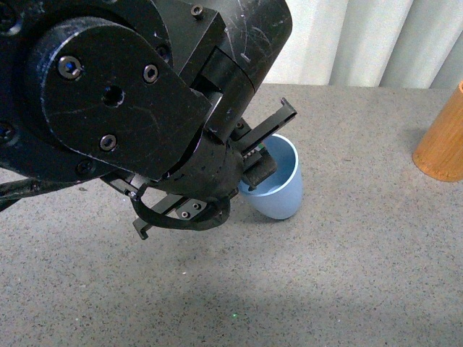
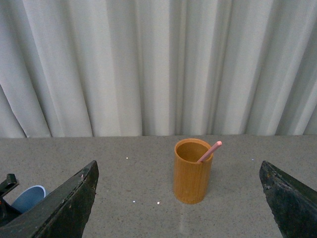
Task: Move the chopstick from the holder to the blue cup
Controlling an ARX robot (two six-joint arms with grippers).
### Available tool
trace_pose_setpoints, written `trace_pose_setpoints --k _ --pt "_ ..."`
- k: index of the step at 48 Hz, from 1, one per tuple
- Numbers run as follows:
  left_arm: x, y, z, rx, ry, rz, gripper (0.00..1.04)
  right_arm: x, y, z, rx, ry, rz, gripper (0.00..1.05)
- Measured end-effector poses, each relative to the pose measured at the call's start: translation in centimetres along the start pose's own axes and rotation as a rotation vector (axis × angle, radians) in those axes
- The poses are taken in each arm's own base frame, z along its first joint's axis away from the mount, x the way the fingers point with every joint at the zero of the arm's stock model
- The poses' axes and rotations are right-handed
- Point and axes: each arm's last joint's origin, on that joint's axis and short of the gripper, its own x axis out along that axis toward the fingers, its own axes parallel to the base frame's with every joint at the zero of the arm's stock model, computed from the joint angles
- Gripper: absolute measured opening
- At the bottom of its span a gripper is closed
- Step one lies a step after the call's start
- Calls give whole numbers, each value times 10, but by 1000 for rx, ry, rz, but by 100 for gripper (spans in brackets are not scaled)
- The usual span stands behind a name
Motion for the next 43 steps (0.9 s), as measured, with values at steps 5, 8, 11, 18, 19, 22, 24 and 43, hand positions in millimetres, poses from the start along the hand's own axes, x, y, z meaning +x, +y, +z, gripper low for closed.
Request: trace_pose_setpoints --k 5,8,11,18,19,22,24,43 --pt "0 -2 1 1 -1 -8 47 0 0 0 0 0 0 95" --pt "0 -3 1 1 0 -10 56 0 0 0 0 0 0 95" --pt "-1 -4 1 2 0 -12 65 0 0 0 0 0 0 95" --pt "-2 -8 -1 8 1 -21 88 0 0 0 0 0 0 95" --pt "-3 -9 -1 8 1 -23 92 0 0 0 0 0 0 95" --pt "-4 -11 0 11 0 -31 100 0 0 0 0 0 0 95" --pt "-6 -12 0 10 -1 -35 97 0 0 0 0 0 0 95" --pt "-23 -13 24 -22 -50 -53 98 0 0 0 0 0 0 95"
